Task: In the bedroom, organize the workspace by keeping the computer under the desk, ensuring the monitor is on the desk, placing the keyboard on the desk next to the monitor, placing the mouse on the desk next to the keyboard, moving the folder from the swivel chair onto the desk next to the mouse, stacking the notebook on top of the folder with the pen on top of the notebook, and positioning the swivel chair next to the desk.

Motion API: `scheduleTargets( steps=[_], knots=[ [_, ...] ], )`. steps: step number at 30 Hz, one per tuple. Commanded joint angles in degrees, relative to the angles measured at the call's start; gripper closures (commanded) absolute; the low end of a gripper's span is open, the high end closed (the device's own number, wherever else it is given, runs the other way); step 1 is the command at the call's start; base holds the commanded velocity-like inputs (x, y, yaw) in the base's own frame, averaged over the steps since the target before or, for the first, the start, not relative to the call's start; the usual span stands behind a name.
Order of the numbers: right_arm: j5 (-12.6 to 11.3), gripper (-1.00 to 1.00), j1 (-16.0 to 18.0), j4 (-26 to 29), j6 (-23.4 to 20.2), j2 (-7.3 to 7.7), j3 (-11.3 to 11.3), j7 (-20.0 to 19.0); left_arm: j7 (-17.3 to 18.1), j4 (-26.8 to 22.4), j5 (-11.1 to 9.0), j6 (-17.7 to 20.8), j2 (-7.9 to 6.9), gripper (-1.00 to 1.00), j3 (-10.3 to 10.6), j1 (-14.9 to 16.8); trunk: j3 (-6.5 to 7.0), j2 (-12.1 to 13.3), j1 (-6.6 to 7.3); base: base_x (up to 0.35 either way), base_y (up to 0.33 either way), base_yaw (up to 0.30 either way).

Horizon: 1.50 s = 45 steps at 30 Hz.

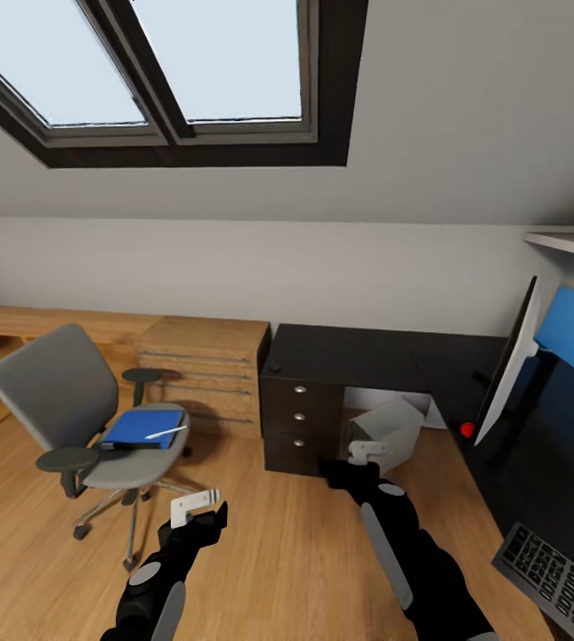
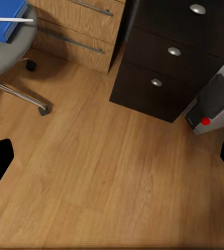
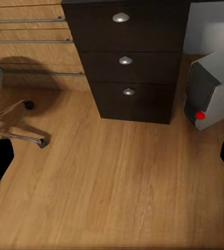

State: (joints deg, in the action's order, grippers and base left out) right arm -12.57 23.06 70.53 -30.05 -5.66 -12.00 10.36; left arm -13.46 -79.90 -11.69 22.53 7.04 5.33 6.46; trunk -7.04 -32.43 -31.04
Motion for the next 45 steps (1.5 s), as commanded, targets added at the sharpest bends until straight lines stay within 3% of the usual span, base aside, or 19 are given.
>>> scheduleTargets(
  steps=[1,7,11,12,15,16,17,21,22,33,45],
  knots=[
    [-0.6,-1.0,0.1,0.1,-0.2,0.03,0.3,0.5,-0.5,-0.1,-0.6,0.2,-0.01,-1.0,0.1,0.0,-0.11,-0.1,-0.01,-0.163,-0.133,-0.001],
    [-0.6,-1.0,0.1,0.9,-0.2,0.1,3.9,0.5,-0.5,0.0,-0.5,0.2,-0.01,-1.0,0.1,0.0,-0.01,-0.1,-0.01,-0.155,-0.234,-0.044],
    [-0.6,-1.0,0.1,1.0,-0.2,0.12,8.2,0.5,-0.5,0.0,-0.5,0.2,0.01,-1.0,0.1,0.0,0.21,-0.1,-0.01,-0.154,-0.257,-0.156],
    [-0.6,-1.0,0.1,1.1,-0.2,0.12,11.8,0.5,-0.5,0.1,-0.5,0.2,0.04,-1.0,0.1,0.0,0.28,-0.1,-0.01,-0.154,-0.254,-0.188],
    [-0.5,-1.0,0.1,1.1,-0.2,0.12,15.6,0.5,-0.5,0.2,-0.5,0.3,0.06,-1.0,0.1,0.0,0.47,-0.1,-0.01,-0.154,-0.254,-0.192],
    [-0.4,-1.0,0.1,1.0,-0.1,0.17,20.4,0.5,-0.5,0.3,-0.5,0.3,0.07,-1.0,0.1,0.0,0.53,-0.1,-0.01,-0.154,-0.275,-0.196],
    [-0.4,-1.0,0.1,1.0,-0.1,0.23,21.0,0.5,-0.5,0.3,-0.5,0.3,0.07,-1.0,0.1,0.0,0.6,-0.1,-0.01,-0.153,-0.278,-0.197],
    [-0.3,-1.0,0.1,1.1,-0.1,0.87,22.3,0.6,-0.4,0.3,-0.5,0.3,0.07,-1.0,0.1,0.0,0.86,-0.1,-0.01,-0.148,-0.286,-0.197],
    [-0.3,-1.0,0.1,1.0,-0.1,1.78,22.9,0.5,-0.4,0.6,-0.5,0.3,0.08,-1.0,0.1,0.0,0.93,-0.1,-0.01,-0.092,-0.308,-0.197],
    [-0.3,-1.0,0.1,0.8,-0.1,3.89,23.3,0.5,-0.4,1.9,-0.5,0.2,0.16,-1.0,0.2,0.0,1.64,-0.1,-0.01,-0.023,-0.263,-0.187],
    [-0.2,-1.0,0.1,1.1,0.0,3.61,22.8,0.6,-0.3,1.9,-0.5,0.2,0.08,-1.0,0.2,0.0,2.05,-0.1,-0.01,0.0,-0.013,-0.03]
  ],
)
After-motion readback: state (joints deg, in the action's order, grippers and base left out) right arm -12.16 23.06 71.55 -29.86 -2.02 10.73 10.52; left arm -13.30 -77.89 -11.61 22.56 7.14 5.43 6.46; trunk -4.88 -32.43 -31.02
